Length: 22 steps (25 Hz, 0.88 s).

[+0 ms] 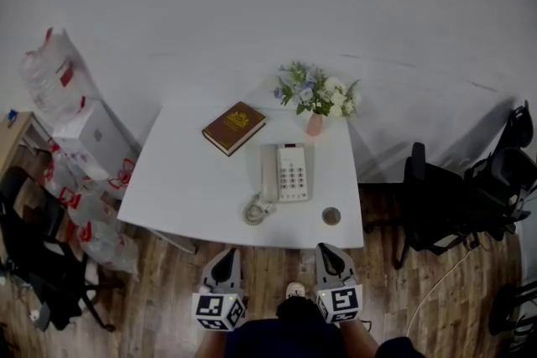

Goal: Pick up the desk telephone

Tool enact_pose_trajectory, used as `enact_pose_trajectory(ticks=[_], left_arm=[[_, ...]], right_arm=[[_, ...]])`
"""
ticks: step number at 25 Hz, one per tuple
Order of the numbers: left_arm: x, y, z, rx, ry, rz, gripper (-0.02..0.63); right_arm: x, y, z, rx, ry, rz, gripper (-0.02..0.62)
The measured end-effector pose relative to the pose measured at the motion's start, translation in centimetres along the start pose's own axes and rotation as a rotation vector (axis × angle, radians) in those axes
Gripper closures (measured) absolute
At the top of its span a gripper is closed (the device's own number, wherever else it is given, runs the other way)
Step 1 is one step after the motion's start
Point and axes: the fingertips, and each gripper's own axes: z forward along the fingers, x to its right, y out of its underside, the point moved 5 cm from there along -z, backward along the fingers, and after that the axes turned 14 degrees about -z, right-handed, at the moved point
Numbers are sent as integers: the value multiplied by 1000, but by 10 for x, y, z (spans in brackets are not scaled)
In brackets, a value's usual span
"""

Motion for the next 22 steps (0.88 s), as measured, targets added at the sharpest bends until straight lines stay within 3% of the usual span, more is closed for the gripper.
enact_pose_trajectory(ticks=[12,22], left_arm=[[24,2,107,-22,-36,-54,589],[18,16,137,-92,-45,-93,589]], right_arm=[[77,17,68,-11,-90,-7,572],[82,30,95,-60,-151,9,572]])
